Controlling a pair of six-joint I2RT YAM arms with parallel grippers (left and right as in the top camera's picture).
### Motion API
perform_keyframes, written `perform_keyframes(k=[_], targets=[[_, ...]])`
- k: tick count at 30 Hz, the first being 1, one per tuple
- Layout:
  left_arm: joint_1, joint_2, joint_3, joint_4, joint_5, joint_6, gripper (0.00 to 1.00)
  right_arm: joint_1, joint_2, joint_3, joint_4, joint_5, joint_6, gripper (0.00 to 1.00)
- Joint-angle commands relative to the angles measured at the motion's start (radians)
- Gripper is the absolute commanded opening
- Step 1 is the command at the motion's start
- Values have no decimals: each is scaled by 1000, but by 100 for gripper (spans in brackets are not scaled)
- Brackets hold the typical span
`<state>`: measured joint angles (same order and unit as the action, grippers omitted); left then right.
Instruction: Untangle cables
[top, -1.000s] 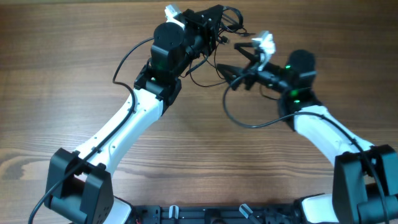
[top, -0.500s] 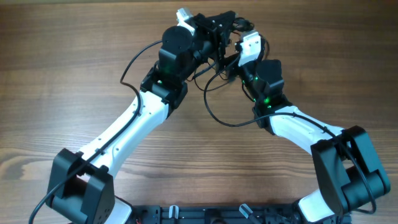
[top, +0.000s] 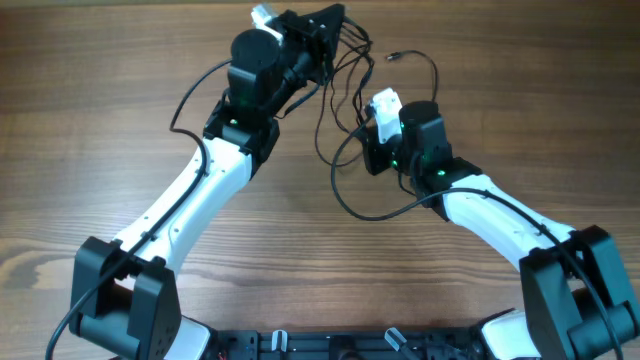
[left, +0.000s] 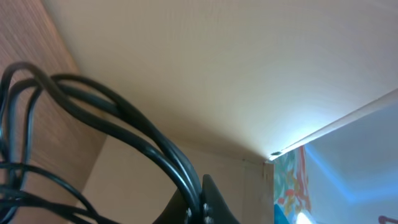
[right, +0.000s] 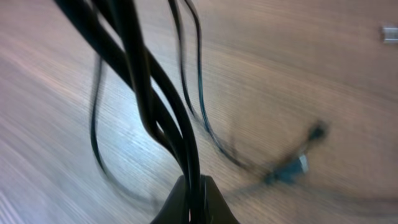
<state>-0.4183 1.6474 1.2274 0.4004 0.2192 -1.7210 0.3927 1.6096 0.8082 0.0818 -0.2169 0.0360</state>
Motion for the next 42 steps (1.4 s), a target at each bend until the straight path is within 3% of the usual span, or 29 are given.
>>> perform_keyframes(k=[1, 5, 7, 10, 11, 12, 14, 17, 18, 22, 25, 27, 30, 36, 38, 40, 42], targets=[[21, -11, 9, -5, 68, 213, 4, -55, -52, -4, -130, 218, 17, 4], [54, -11, 9, -111, 307, 643, 4, -193, -84, -4, -182, 243, 98, 4], [57, -11, 9, -239, 439, 891, 6, -296, -125, -4, -192, 219, 166, 4], [37, -11, 9, -496, 459, 1087, 14, -444, -219, -4, -216, 93, 175, 4], [20, -11, 9, -595, 406, 1144, 32, -493, -253, -4, -233, 73, 188, 28], [5, -11, 9, -664, 325, 1164, 53, -521, -268, -4, -251, 74, 207, 68], [-12, -11, 9, -736, 185, 1164, 68, -546, -273, -4, -284, 73, 238, 99], [-21, -11, 9, -794, 74, 1164, 95, -547, -273, -4, -371, 15, 256, 100], [-21, -11, 9, -799, 74, 1164, 100, -547, -273, -4, -394, -17, 256, 100], [-21, -11, 9, -802, 67, 1164, 100, -547, -272, -5, -426, -278, 255, 100], [-23, -11, 9, -806, 66, 1164, 100, -547, -272, -1, -317, -292, 398, 99], [-23, -11, 9, -806, 66, 1164, 100, -547, -271, 35, -316, -261, 402, 96], [-23, -9, 9, -808, 11, 1164, 100, -547, -259, 82, -317, -195, 409, 79], [-23, -7, 9, -809, -12, 1164, 100, -496, -80, 174, -307, -156, 369, 76], [-23, 3, 9, -809, -12, 1164, 100, -444, -29, 227, -310, -81, 367, 77], [-23, 19, 9, -810, -11, 1164, 100, -418, 3, 276, -338, 169, 475, 93], [-23, 29, 9, -820, -11, 1164, 100, -437, 3, 289, -328, 293, 540, 99]])
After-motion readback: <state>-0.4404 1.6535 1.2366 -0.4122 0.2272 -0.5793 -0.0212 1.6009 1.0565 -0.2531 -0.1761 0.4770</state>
